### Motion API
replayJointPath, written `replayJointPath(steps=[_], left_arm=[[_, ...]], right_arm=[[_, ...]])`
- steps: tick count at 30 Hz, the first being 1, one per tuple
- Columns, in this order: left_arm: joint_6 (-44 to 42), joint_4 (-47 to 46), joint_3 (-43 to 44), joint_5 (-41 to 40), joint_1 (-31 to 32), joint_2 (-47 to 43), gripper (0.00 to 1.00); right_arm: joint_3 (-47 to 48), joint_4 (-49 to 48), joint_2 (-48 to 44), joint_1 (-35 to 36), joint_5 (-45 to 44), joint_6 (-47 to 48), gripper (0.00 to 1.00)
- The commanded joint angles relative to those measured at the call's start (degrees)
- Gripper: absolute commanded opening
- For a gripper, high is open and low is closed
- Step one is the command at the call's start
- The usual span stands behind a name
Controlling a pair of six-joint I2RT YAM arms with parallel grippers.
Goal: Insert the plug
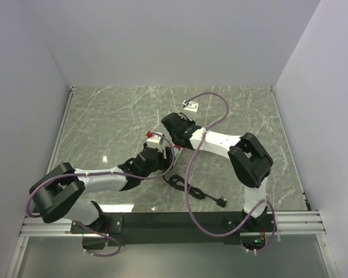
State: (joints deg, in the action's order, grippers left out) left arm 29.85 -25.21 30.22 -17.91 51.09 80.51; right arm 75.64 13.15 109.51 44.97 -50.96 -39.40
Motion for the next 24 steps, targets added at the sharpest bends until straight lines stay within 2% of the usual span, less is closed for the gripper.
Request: replayJointPath(steps=[1, 24], left_arm=[[0.48, -1.24, 1.25, 0.33, 0.24, 0.44, 0.74], [0.48, -1.51, 1.16, 0.60, 0.32, 0.00, 0.74]], right_arm=[[1.27, -0.93, -0.71, -0.23, -1.34, -1.03, 0.00], [3.47, 1.18, 2.46, 1.17, -1.86, -2.88, 0.00]])
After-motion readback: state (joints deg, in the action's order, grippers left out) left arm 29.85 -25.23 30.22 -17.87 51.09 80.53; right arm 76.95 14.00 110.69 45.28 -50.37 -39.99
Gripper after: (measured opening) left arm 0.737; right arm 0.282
